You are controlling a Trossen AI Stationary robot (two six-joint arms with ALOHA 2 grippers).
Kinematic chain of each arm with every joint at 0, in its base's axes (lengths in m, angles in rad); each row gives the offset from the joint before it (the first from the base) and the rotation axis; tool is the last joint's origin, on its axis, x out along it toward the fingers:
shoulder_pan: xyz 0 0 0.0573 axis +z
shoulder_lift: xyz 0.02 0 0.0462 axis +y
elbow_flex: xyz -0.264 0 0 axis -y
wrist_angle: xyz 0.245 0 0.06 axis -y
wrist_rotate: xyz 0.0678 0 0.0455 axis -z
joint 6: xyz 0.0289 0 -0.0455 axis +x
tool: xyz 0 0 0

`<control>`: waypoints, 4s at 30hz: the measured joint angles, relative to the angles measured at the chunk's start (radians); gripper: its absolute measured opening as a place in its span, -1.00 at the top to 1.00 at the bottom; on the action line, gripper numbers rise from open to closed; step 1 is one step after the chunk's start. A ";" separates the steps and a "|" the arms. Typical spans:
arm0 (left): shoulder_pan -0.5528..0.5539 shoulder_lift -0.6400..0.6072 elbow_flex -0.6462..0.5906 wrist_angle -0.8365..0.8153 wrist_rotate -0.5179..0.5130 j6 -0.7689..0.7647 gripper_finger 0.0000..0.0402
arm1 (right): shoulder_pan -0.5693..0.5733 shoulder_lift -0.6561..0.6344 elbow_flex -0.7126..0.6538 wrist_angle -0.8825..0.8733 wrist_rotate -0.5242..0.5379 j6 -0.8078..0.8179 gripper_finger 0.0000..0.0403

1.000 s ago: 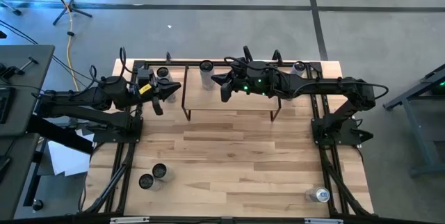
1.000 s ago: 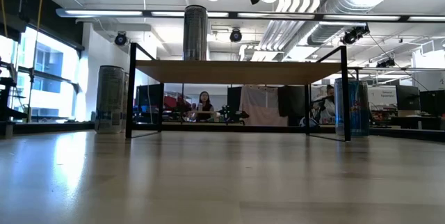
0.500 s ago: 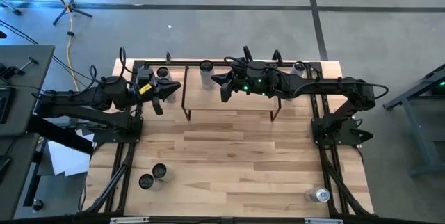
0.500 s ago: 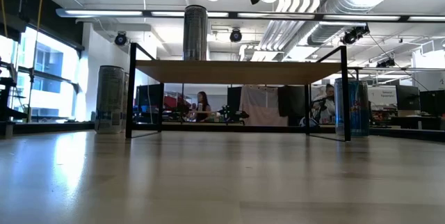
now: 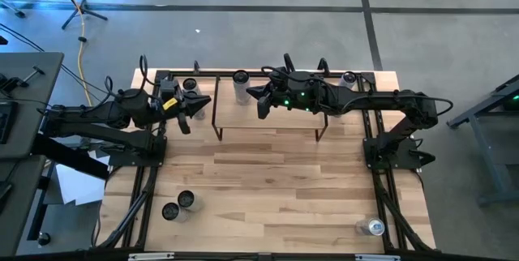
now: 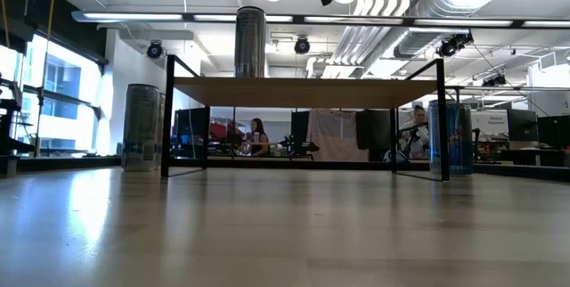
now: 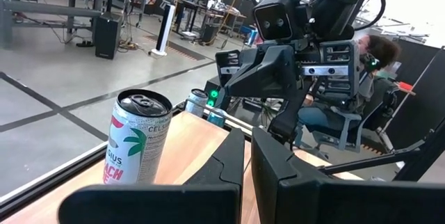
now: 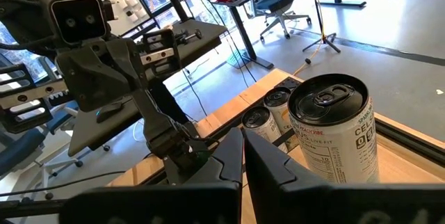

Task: Place canned beverage on shelf
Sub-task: Put the right white pink soda can on the shelf

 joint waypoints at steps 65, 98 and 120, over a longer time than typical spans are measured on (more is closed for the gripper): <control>0.000 0.000 0.000 0.000 -0.001 0.009 1.00 | 0.000 0.000 0.000 0.000 0.000 -0.026 1.00; 0.000 -0.010 0.000 0.000 -0.024 0.011 1.00 | 0.000 0.000 0.000 0.000 0.000 -0.026 1.00; 0.001 -0.071 0.000 -0.025 -0.024 0.053 1.00 | 0.000 0.000 0.000 0.000 -0.001 -0.026 1.00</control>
